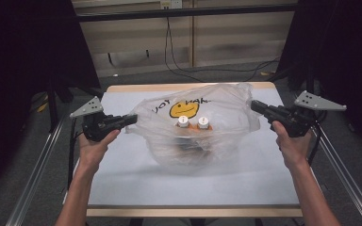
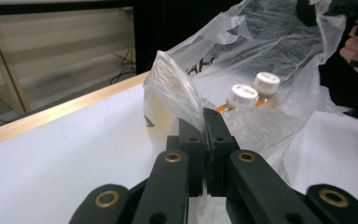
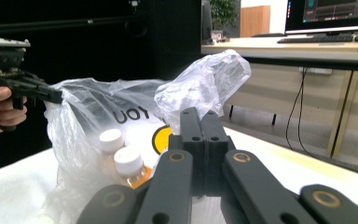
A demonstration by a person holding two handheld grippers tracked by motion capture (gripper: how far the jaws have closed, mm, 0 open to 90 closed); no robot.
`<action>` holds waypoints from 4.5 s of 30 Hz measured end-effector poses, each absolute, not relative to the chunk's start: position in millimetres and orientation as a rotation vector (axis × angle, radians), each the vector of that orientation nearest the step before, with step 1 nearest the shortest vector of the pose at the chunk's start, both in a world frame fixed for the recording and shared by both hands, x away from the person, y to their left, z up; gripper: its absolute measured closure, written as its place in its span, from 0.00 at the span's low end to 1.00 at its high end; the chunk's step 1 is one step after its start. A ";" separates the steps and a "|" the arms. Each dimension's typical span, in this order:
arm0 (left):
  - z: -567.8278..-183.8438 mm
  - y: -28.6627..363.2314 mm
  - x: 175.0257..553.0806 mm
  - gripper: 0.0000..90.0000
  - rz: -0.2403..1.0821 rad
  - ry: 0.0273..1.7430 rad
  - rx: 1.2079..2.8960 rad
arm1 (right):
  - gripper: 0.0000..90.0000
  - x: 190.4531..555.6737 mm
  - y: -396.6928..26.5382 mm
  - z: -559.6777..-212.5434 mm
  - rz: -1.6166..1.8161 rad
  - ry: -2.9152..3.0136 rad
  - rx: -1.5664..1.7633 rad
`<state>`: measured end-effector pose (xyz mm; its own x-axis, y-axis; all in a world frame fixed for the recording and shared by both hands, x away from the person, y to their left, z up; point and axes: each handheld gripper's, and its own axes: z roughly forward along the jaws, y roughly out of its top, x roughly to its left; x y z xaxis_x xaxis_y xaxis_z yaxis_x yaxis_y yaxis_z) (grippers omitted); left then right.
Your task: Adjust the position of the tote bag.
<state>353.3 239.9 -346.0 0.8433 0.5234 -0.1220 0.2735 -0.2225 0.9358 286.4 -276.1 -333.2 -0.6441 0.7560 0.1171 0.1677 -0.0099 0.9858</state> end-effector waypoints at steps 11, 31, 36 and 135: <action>-373.1 238.9 364.6 0.98 0.220 0.648 1.902 | 1.00 293.2 -278.8 -359.9 1.642 1.863 1.037; -404.8 238.8 372.1 0.98 0.189 0.679 2.023 | 1.00 305.3 -287.4 -398.8 1.461 2.003 1.140; -412.5 241.7 372.9 0.98 0.179 0.684 2.042 | 1.00 308.1 -289.0 -406.1 1.431 2.026 1.154; -412.8 172.3 375.4 0.88 0.117 0.463 2.130 | 1.00 321.9 -244.0 -411.2 1.405 2.375 0.908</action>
